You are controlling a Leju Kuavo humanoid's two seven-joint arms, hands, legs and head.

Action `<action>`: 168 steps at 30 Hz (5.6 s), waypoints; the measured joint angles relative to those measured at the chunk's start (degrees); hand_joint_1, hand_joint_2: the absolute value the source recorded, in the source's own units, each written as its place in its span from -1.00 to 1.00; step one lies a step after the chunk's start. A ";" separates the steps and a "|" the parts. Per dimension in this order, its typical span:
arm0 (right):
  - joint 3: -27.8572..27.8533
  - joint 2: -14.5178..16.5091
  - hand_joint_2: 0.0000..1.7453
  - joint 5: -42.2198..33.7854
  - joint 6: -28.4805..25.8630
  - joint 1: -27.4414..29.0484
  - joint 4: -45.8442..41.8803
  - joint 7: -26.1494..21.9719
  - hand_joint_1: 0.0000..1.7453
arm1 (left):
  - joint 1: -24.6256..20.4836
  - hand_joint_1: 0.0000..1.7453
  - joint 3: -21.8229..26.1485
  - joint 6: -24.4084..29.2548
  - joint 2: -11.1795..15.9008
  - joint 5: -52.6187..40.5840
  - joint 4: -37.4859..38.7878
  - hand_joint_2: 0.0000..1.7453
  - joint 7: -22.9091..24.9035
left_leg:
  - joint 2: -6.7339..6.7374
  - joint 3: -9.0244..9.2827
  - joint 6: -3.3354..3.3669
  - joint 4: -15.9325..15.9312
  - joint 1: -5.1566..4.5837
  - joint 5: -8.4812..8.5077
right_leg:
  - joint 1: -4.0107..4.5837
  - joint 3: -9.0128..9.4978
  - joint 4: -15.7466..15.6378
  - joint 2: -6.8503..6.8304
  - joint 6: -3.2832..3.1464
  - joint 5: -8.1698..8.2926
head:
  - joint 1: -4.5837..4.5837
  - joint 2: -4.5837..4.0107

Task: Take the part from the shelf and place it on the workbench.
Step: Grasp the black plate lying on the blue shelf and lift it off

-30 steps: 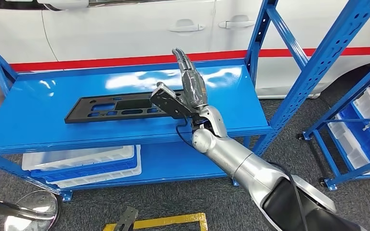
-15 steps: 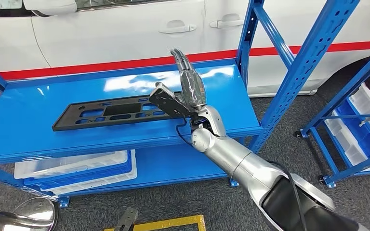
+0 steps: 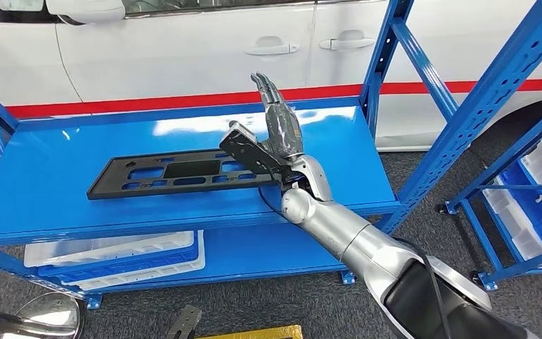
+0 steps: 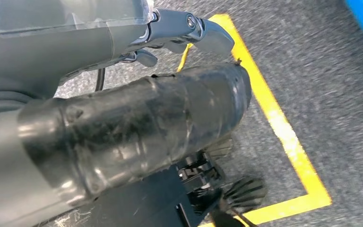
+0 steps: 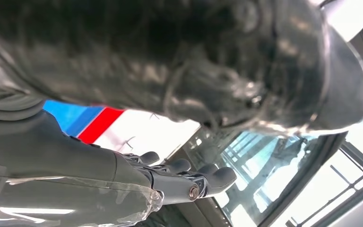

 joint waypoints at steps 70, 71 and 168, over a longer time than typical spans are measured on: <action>13.53 5.43 1.00 22.15 13.23 5.87 4.59 6.33 -1.00 | -0.94 -1.00 1.13 -0.02 -0.09 -2.58 0.03 -1.00 1.11 | 0.17 -8.88 -3.08 12.19 0.13 -3.75 | 0.06 4.18 -3.37 0.01 -3.28 -2.05 | -1.60 -0.01; 13.59 5.48 1.00 22.78 13.25 5.87 5.19 6.72 -1.00 | -0.92 -1.00 1.13 -0.03 -0.09 -2.62 0.03 -1.00 1.16 | 0.17 -10.16 -3.21 14.82 0.23 -4.52 | 0.07 4.17 -3.36 -0.05 -3.30 -2.06 | -1.60 -0.01; -1.15 0.73 1.00 -20.92 2.86 6.73 -2.93 -7.17 1.00 | 0.11 -1.00 3.97 4.03 -0.60 -7.83 0.03 -1.00 -10.72 | 0.68 -3.85 -1.53 2.19 -0.19 2.58 | 0.40 4.76 -4.26 0.37 -3.18 -1.71 | -1.62 -0.02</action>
